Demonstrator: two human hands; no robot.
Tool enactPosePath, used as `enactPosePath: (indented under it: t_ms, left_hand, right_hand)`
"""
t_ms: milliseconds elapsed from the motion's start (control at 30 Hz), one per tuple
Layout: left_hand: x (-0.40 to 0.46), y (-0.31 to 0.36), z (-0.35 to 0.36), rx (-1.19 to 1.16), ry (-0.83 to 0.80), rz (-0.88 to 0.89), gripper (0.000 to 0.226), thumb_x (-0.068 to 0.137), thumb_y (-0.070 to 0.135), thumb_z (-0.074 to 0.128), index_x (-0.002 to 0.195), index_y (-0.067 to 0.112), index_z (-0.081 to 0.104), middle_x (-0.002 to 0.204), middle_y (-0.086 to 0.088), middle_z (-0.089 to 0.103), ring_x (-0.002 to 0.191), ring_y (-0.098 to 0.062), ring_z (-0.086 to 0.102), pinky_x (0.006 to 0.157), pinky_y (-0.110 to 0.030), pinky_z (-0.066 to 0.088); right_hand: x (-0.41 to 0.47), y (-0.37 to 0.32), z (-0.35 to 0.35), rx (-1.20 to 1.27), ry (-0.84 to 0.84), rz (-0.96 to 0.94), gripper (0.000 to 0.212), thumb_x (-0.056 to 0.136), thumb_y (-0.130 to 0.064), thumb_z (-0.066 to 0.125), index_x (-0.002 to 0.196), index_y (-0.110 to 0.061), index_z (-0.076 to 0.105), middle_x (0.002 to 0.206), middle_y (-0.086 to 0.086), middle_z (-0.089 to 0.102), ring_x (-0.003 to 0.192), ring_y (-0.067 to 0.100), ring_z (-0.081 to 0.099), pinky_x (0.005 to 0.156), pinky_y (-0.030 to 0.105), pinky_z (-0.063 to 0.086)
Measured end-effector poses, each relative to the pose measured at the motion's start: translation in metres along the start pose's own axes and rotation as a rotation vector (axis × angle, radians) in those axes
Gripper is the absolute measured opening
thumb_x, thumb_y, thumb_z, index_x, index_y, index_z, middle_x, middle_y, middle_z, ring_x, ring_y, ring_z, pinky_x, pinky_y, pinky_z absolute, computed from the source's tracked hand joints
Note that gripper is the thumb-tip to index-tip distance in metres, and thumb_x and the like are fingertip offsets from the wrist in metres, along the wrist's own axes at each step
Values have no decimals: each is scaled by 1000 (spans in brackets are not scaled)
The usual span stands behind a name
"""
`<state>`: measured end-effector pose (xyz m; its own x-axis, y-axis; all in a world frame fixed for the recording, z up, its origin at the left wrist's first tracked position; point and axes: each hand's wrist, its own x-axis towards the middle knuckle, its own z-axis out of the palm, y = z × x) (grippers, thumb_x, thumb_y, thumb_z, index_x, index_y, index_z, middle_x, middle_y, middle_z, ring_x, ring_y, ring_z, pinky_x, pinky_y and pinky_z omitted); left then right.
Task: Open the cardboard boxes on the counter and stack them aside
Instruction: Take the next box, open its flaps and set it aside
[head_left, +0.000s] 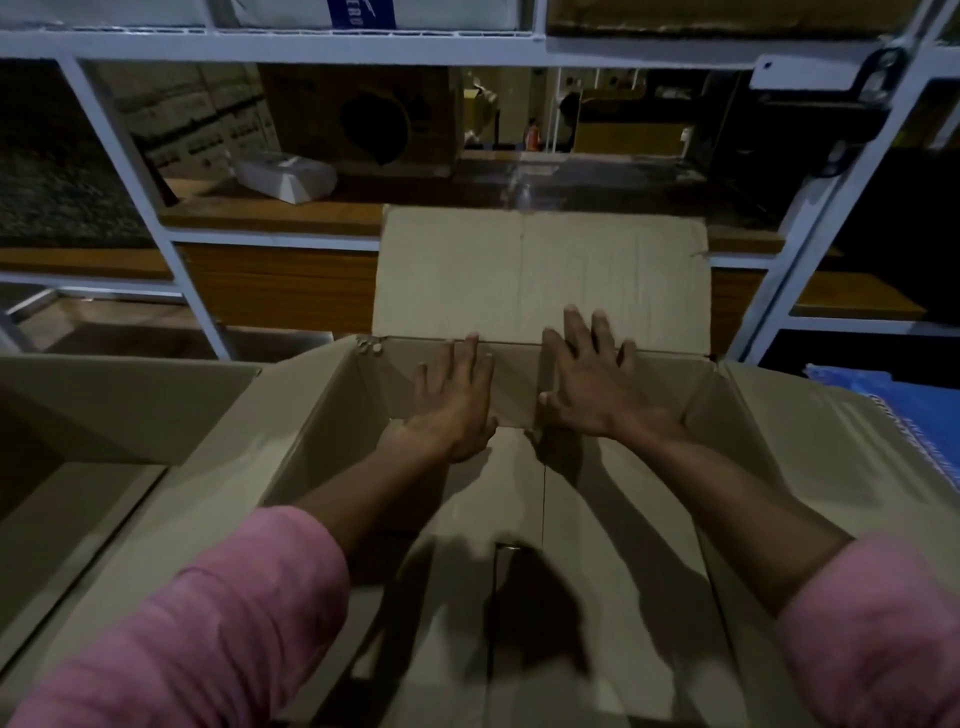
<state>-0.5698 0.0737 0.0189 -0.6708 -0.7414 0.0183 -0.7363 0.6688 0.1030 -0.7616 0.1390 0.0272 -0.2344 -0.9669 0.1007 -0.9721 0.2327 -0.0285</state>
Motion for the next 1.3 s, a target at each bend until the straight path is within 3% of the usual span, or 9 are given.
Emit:
enactPosePath:
  t_ms: [267, 433, 633, 767, 867, 933, 1033, 1167, 1300]
  left_hand:
    - [-30, -4, -17, -5, 35, 66, 81, 100, 40, 51, 160, 20, 0, 165, -7, -23, 151, -36, -21, 118, -61, -4]
    - [-70, -8, -34, 77, 30, 90, 85, 99, 45, 53, 160, 19, 0, 165, -11, -22, 151, -39, -16, 118, -66, 2]
    - [-137, -16, -47, 93, 3, 98, 81, 98, 48, 52, 160, 18, 9, 167, -11, -16, 153, -38, -12, 119, -67, 6]
    - [-185, -21, -52, 83, -15, 110, 68, 97, 50, 52, 153, 18, 32, 168, -11, 3, 153, -38, 4, 117, -66, 15]
    - [-224, -26, -51, 56, 126, 145, 51, 98, 49, 46, 138, 18, 51, 153, -10, 42, 139, -32, 35, 109, -55, 33]
    - [-249, -30, -47, 13, 226, 176, 45, 101, 49, 40, 130, 19, 58, 140, -5, 55, 128, -27, 46, 103, -47, 39]
    - [-282, -36, -35, -45, 291, 235, 47, 104, 51, 33, 127, 20, 60, 134, -2, 60, 122, -23, 51, 99, -41, 41]
    - [-317, -45, -10, 39, 285, 308, 66, 98, 60, 17, 132, 21, 57, 138, -2, 58, 130, -23, 47, 105, -42, 39]
    - [-341, -45, 15, 121, 386, 169, 53, 95, 61, 43, 133, 24, 49, 142, -7, 52, 142, -35, 35, 111, -56, 29]
  right_hand:
    - [-33, -17, -20, 77, -91, 15, 89, 93, -46, 61, 159, -26, 5, 167, 5, -10, 152, 38, -10, 119, 65, 9]
    - [-75, -47, -42, 68, -183, 11, 85, 96, -46, 56, 160, -27, 3, 167, 7, -11, 153, 35, -7, 120, 61, 5]
    - [-140, -85, -53, 100, -140, 13, 75, 96, -52, 53, 157, -29, 18, 166, 8, 12, 150, 35, 19, 117, 59, 25]
    - [-191, -105, -56, 208, -133, 16, 62, 97, -50, 52, 151, -24, 35, 156, 6, 38, 140, 25, 38, 112, 47, 37]
    - [-238, -120, -55, 232, -60, 25, 50, 99, -49, 51, 142, -23, 50, 145, 1, 53, 130, 20, 50, 106, 44, 43]
    - [-268, -125, -50, 252, 36, 53, 43, 100, -48, 48, 133, -22, 59, 135, 0, 62, 119, 18, 58, 100, 44, 47]
    - [-307, -125, -41, 285, 184, 117, 45, 101, -51, 41, 121, -20, 67, 120, 2, 70, 104, 18, 64, 93, 47, 51]
    - [-343, -114, -25, 161, 307, 146, 45, 100, -51, 39, 121, -21, 66, 121, 3, 69, 112, 23, 62, 103, 47, 38]
    - [-370, -95, -7, 91, 331, 164, 59, 94, -63, 35, 127, -21, 61, 132, 5, 62, 127, 29, 50, 110, 56, 29]
